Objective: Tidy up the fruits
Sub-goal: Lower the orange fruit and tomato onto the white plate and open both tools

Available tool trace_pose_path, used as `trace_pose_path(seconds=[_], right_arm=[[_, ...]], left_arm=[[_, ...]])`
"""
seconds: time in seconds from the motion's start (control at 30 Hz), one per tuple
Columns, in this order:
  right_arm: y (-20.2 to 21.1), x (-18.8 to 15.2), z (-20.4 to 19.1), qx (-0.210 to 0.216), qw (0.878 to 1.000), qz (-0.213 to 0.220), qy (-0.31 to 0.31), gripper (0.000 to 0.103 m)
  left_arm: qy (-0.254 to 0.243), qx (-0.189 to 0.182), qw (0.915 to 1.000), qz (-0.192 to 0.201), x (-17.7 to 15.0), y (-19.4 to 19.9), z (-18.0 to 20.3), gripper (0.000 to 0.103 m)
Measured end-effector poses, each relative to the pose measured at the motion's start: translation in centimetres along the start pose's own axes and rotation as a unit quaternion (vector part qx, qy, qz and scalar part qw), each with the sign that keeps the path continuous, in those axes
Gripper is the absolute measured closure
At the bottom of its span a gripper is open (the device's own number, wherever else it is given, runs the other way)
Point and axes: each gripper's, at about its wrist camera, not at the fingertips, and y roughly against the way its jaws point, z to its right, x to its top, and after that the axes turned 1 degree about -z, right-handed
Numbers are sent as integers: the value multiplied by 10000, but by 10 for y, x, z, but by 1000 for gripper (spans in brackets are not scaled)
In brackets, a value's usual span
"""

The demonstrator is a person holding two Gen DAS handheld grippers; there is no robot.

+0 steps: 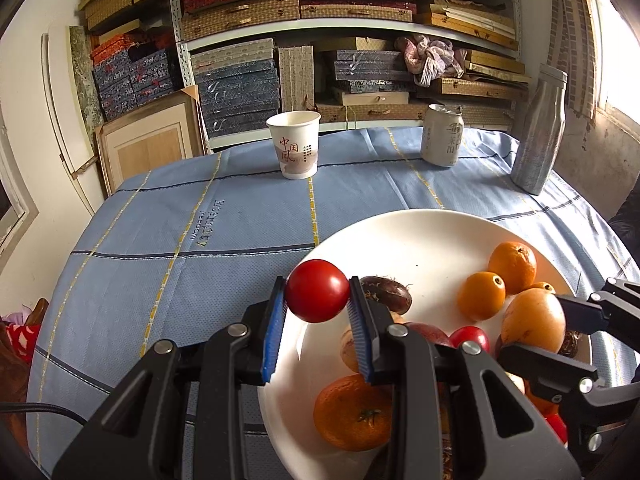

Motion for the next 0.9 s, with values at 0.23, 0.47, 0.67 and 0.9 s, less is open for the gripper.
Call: trace_pose_path(seconds=[0.23, 0.47, 0.67, 0.9], right_arm=[[0, 1, 0, 2, 10000, 49, 4, 64], [1, 0, 0, 48, 10000, 80, -19, 58], [5, 1, -1, 58, 9999, 120, -26, 57], [18, 5, -1, 39, 9996, 268, -55, 57]], left_arm=[[-2, 14, 10000, 13, 0, 0, 0, 73], [0, 270, 9994, 202, -1, 5, 0, 46], [-157, 243, 9991, 306, -2, 12, 7, 31], [-122, 274, 9985, 460, 0, 25, 8, 22]])
